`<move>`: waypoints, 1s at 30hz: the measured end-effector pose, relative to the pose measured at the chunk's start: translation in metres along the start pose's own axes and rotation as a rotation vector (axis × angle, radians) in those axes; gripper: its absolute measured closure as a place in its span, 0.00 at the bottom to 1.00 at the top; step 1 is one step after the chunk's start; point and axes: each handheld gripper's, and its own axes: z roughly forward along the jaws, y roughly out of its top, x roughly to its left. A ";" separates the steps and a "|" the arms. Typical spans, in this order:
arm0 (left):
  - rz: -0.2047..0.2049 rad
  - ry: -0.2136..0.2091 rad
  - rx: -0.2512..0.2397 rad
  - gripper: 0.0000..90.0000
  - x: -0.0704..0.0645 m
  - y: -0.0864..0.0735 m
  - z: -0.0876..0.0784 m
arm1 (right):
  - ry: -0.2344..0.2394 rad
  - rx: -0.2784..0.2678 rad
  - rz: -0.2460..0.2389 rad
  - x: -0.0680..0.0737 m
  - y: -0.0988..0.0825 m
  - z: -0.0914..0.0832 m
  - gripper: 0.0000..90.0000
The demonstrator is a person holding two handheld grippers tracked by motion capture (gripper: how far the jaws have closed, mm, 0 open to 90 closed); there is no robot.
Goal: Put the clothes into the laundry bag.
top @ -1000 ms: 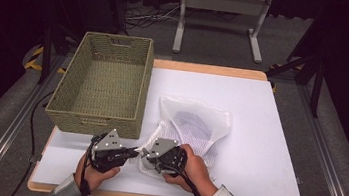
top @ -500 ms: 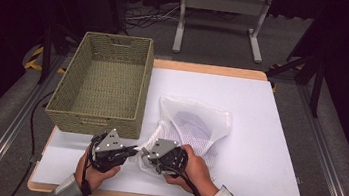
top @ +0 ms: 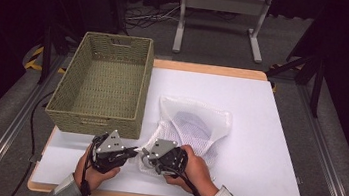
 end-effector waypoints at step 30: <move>-0.015 -0.120 0.111 0.92 0.012 0.018 0.010 | -0.032 -0.010 -0.042 0.005 0.001 0.000 0.91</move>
